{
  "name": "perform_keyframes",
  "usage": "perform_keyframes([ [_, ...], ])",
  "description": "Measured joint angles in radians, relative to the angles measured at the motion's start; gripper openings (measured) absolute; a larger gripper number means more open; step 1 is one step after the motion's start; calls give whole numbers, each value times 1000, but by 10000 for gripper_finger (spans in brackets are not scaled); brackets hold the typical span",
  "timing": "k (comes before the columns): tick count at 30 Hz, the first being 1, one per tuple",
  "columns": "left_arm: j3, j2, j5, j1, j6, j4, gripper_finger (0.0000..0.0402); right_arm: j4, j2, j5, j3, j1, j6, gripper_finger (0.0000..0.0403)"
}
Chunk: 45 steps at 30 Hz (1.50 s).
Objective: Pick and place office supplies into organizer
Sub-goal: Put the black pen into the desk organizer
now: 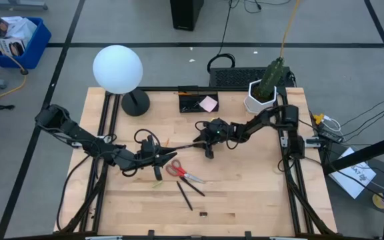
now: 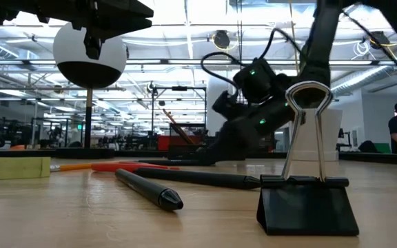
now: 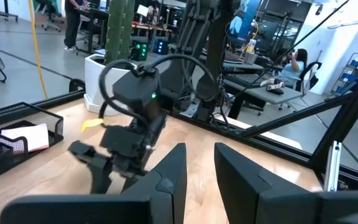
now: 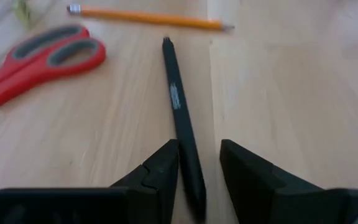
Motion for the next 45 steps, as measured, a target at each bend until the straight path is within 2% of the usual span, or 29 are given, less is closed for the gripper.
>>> perform_keyframes([
  [4,0,0,5,-2,-5,0,88,68,67,-4,19,0,7,116],
  [10,0,0,33,-3,-4,-4,88,65,88,-6,3,1,4,110],
  [14,0,0,33,-3,3,-20,88,65,89,-3,-21,-1,-12,84],
  [20,0,0,33,-2,-44,-28,88,67,90,4,-43,-2,-22,25],
  [23,0,0,33,3,-22,-21,88,88,91,5,-50,-2,12,24],
  [29,1,0,42,32,8,43,88,253,94,1,-90,2,135,24],
  [35,1,0,44,56,-31,52,88,443,79,-30,-145,10,205,24],
  [45,1,0,53,74,-47,33,88,620,-47,-56,-263,77,294,24],
])
